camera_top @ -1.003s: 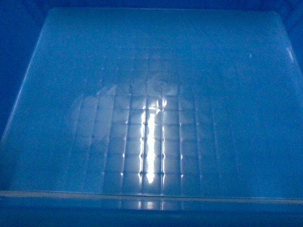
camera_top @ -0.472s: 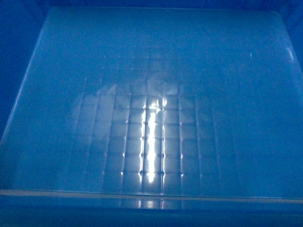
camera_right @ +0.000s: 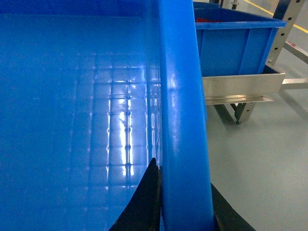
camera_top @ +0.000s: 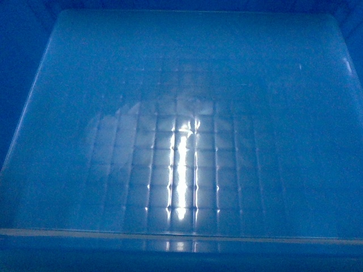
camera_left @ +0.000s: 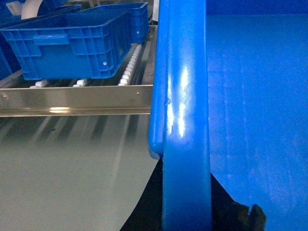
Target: Place box next to blue box on left shelf
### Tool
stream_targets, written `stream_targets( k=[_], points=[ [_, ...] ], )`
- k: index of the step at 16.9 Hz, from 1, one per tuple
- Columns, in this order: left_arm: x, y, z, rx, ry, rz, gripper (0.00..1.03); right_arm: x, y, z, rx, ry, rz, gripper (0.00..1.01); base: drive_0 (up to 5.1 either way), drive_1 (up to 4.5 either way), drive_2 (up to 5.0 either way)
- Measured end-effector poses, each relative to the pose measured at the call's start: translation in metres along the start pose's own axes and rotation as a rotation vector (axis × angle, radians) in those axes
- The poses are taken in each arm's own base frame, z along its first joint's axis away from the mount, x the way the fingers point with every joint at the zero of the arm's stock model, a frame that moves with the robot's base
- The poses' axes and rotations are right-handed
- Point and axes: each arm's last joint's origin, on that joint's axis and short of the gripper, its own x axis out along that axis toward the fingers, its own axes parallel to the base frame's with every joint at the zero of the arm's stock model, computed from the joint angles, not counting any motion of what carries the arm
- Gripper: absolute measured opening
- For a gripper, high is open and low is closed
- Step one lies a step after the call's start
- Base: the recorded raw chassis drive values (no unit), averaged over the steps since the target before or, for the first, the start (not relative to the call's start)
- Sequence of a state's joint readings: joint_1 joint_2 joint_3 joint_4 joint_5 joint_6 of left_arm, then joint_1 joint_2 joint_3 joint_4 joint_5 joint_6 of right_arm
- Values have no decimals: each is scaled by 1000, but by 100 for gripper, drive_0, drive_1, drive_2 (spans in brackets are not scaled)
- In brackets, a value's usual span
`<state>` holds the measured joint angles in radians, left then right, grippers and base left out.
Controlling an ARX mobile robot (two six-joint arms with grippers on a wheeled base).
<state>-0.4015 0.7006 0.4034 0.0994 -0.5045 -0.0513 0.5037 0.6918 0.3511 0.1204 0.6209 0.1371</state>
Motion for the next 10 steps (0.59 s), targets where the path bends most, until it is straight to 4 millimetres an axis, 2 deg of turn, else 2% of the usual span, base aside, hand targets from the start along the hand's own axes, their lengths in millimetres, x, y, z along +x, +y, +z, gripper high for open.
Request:
stream_targets(
  k=[9,10],
  points=[
    [0,0,0,0,-1,0,10,0,0,0,0,-1,0,10,0,0,0],
    [0,0,0,0,-1,0,10,0,0,0,0,0,0,10,0,431,-430]
  ],
)
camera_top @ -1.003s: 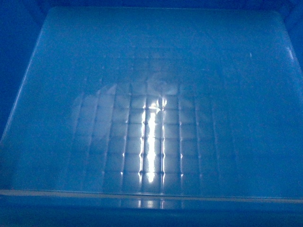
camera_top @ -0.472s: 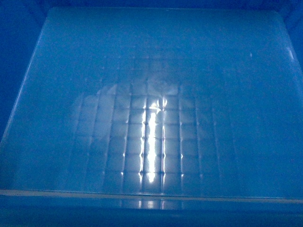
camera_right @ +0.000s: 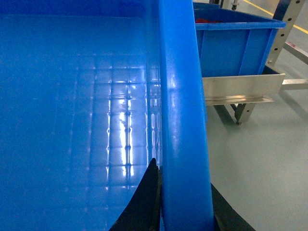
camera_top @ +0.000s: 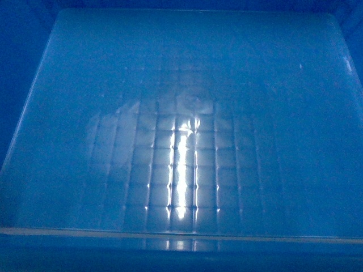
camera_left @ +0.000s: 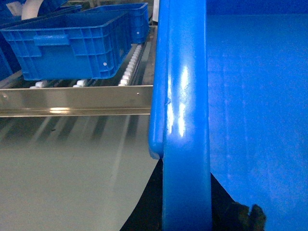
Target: Place box next to blue box on left shelf
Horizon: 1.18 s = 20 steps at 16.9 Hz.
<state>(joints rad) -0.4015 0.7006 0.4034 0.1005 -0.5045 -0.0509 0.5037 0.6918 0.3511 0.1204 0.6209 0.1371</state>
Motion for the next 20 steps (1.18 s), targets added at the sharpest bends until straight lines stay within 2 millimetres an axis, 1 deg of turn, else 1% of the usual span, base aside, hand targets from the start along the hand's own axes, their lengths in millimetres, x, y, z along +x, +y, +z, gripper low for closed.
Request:
stream_targets(
  k=[14,19,20],
  points=[
    [0,0,0,1,-1,-2,10,0,0,0,0,0,0,10,8,435,-419],
    [0,0,0,1,-2,-1,10,0,0,0,1,-1,-1,10,-266,518,-190],
    [0,0,0,0,-3,-2,10,0,0,0,1,-3,-1,10,9,397,-378]
  ],
)
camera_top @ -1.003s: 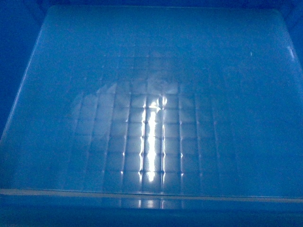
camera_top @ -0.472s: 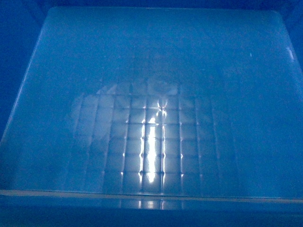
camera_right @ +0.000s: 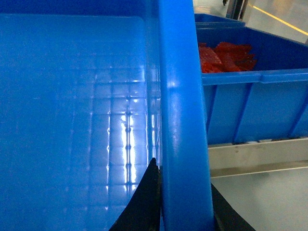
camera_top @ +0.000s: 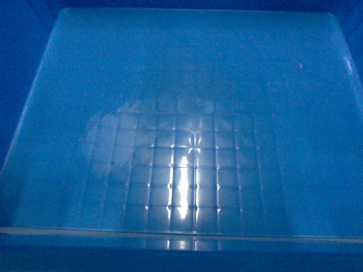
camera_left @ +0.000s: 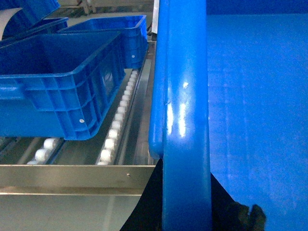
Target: Place box next to blue box on left shelf
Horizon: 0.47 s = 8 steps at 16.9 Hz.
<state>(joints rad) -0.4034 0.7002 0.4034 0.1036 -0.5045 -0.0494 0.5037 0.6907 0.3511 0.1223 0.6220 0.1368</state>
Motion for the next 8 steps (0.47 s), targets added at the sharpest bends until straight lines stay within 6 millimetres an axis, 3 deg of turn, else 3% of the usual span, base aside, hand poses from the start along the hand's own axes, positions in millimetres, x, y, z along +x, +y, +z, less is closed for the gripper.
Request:
stream_targets(
  k=[8],
  points=[
    [0,0,0,0,-1,0,10,0,0,0,1,-1,1,10,-20,386,-426]
  ],
)
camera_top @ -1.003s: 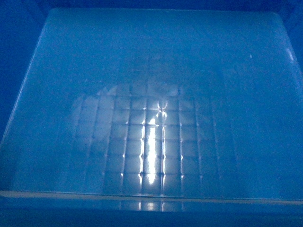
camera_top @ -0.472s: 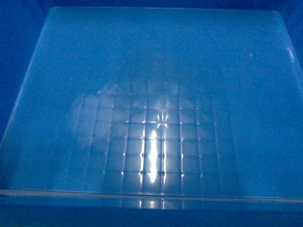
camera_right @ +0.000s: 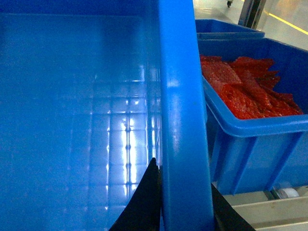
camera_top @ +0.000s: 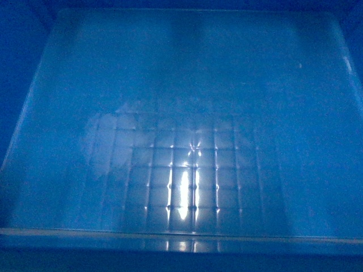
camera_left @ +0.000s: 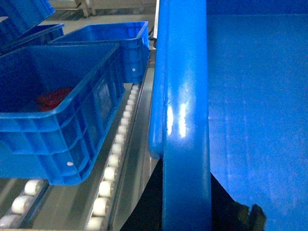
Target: Place box next to blue box on left shelf
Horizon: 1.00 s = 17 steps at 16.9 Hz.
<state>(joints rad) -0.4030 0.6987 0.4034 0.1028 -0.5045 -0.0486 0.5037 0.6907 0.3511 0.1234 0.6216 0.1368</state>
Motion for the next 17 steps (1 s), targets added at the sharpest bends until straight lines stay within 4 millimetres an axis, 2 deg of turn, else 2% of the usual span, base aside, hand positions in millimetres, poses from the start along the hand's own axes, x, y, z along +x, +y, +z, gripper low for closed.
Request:
stream_targets(
  k=[10,17],
  points=[
    [1,0,0,-1,-1,-2,10,0,0,0,1,-1,1,10,-3,408,-415],
    [1,0,-1,1,4,0,10,0,0,0,-2,3,0,10,0,0,0]
  ],
)
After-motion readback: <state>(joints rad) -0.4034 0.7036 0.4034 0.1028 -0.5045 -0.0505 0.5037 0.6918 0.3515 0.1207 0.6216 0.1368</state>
